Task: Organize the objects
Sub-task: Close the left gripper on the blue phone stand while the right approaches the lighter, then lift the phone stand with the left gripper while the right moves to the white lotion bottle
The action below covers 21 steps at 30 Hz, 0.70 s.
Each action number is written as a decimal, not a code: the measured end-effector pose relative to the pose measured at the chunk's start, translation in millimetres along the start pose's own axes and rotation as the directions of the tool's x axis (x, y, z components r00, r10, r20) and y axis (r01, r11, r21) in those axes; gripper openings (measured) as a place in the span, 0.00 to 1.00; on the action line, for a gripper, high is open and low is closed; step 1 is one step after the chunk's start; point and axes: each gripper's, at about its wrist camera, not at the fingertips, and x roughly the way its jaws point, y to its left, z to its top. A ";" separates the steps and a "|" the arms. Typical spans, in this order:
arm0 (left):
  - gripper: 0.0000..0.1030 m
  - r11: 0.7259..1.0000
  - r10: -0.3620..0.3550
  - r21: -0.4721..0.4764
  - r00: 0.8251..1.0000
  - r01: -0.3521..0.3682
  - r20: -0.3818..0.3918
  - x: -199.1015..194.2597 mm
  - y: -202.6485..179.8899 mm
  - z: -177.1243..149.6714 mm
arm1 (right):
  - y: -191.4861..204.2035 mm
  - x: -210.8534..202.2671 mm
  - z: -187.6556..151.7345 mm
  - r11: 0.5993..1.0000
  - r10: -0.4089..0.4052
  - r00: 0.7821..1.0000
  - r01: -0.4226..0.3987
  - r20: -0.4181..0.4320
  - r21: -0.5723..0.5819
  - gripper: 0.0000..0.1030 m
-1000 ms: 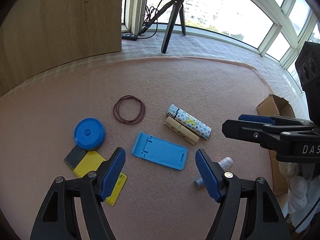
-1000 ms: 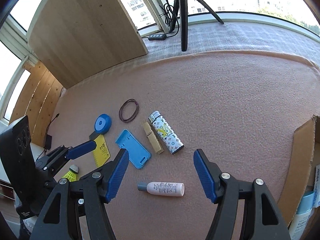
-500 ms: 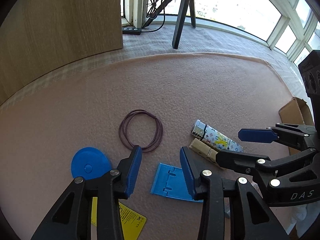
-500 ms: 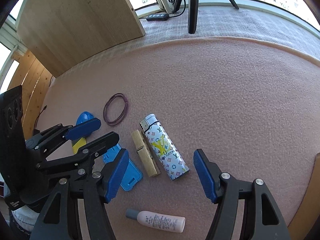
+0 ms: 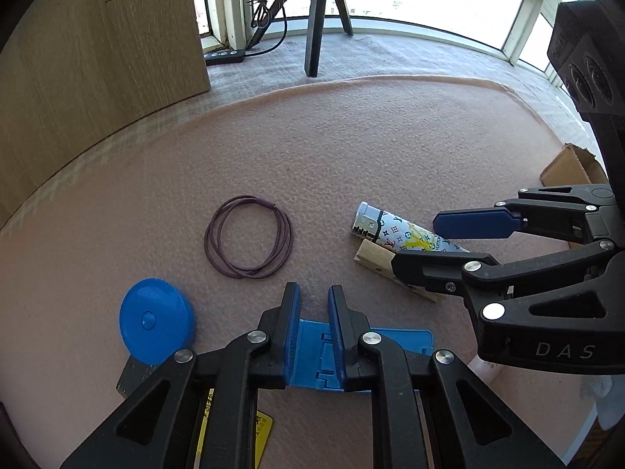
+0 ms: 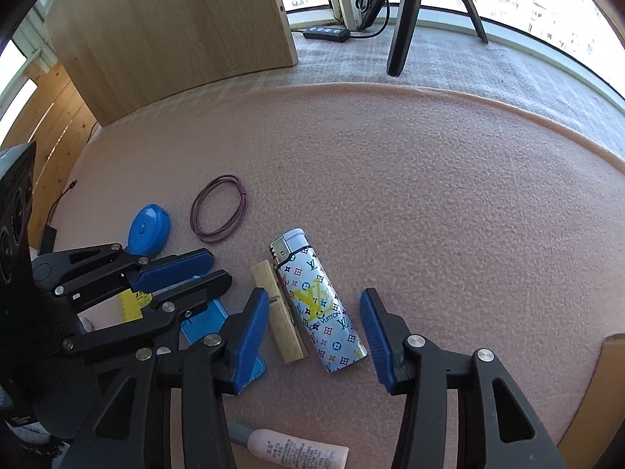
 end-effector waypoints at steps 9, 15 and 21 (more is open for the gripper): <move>0.15 0.999 -0.012 0.032 1.000 0.012 0.001 -14.9 -10.1 -24.8 | 13.7 0.7 -9.5 0.995 -0.044 0.998 0.041 -0.034 -0.086 0.37; 0.15 1.000 -0.013 0.027 1.000 0.013 0.001 -23.3 -14.6 -37.0 | 31.3 7.7 -6.9 0.977 -0.123 0.992 0.115 -0.030 -0.179 0.32; 0.15 1.000 -0.023 0.020 1.000 0.023 0.003 -32.8 -14.5 -56.0 | 25.0 5.9 -10.7 0.977 -0.130 0.991 0.125 -0.021 -0.175 0.32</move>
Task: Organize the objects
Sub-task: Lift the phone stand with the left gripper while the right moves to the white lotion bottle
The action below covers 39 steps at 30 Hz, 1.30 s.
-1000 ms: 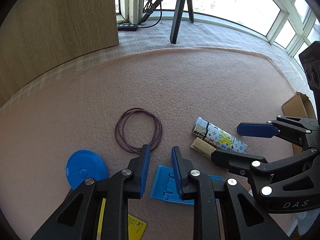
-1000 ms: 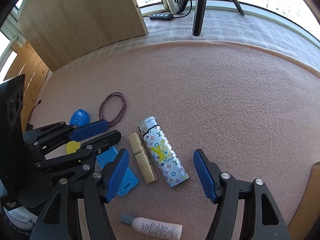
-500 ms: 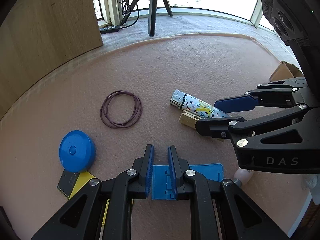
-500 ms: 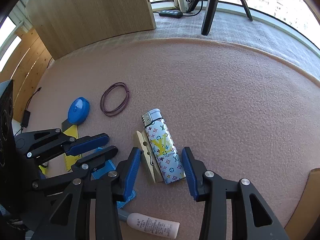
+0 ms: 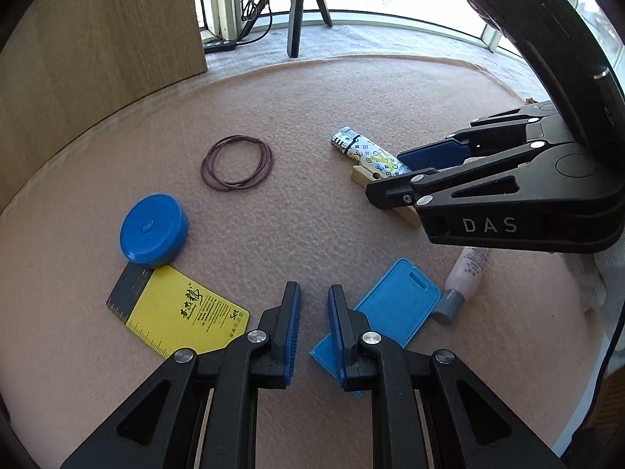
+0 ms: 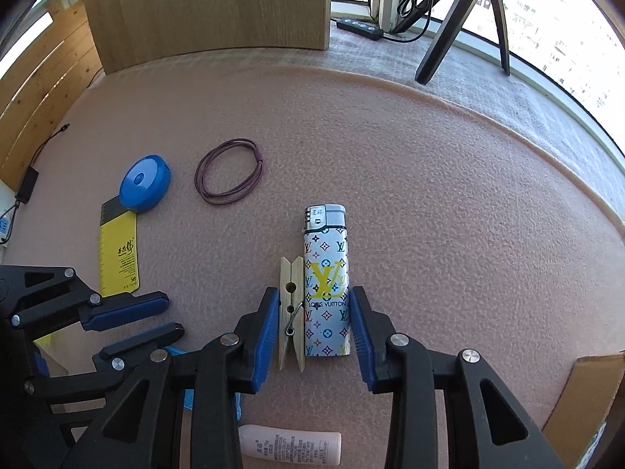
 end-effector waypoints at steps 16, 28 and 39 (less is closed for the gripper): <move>0.15 0.999 -0.036 -0.025 0.999 0.036 0.005 -22.3 -18.1 -43.2 | -34.8 -35.9 -88.7 0.989 -0.018 1.000 0.016 0.014 0.147 0.32; 0.60 0.998 -0.055 -0.029 0.998 0.056 0.015 -36.2 -38.5 -39.8 | -45.1 -72.0 -112.2 0.970 0.004 0.994 -0.032 0.113 0.241 0.46; 0.61 0.999 -0.033 -0.013 0.999 0.033 -0.030 -13.3 -57.7 -32.4 | -21.2 -48.3 -87.0 0.965 0.170 0.982 -0.183 0.082 0.188 0.46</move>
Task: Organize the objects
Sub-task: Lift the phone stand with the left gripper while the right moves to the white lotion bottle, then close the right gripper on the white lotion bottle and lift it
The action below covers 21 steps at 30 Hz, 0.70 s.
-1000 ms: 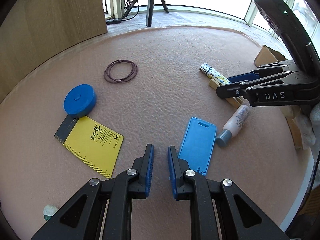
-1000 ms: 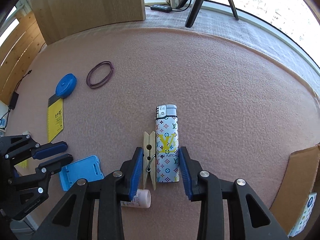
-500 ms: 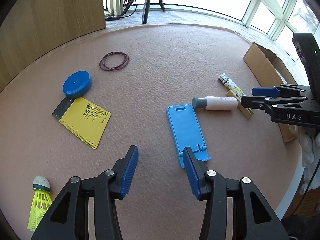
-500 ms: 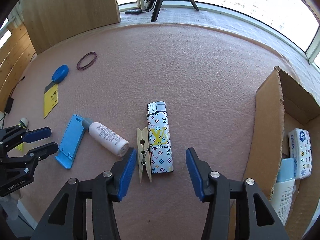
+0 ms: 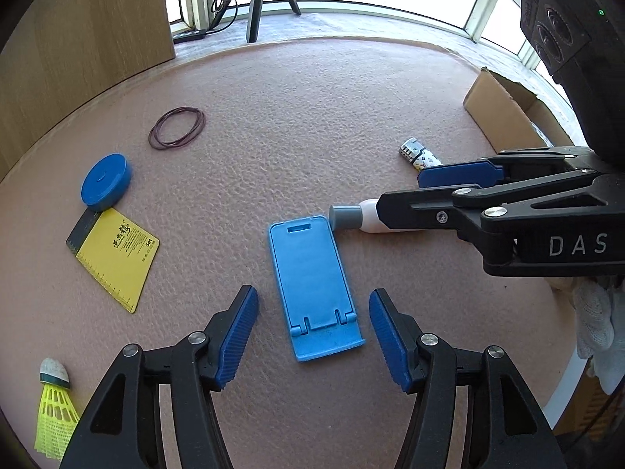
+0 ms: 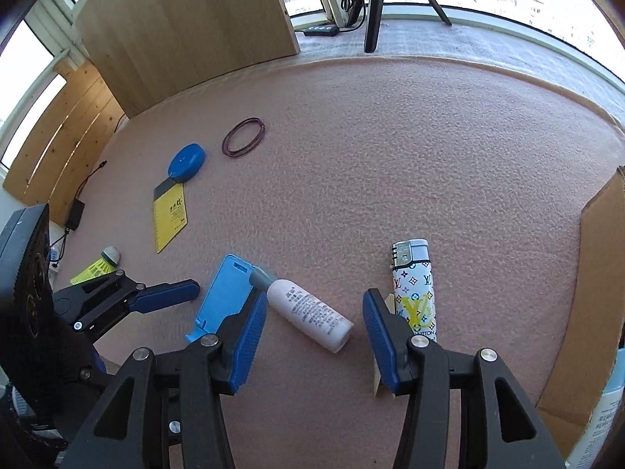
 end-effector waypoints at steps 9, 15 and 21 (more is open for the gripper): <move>0.41 0.999 0.036 0.012 0.999 -0.036 -0.005 -1.4 5.8 -1.7 | 1.8 13.3 -0.4 1.000 0.021 0.999 -0.021 -0.044 0.005 0.46; 0.38 0.999 0.037 0.006 0.999 -0.037 -0.009 -2.7 13.0 -2.5 | 12.3 14.9 -4.7 0.999 -0.011 0.999 0.009 -0.053 -0.033 0.46; 0.38 0.999 0.030 -0.019 1.000 -0.030 -0.010 -5.3 17.6 -6.3 | 24.5 19.2 -2.5 0.991 -0.092 0.994 0.087 -0.051 -0.101 0.40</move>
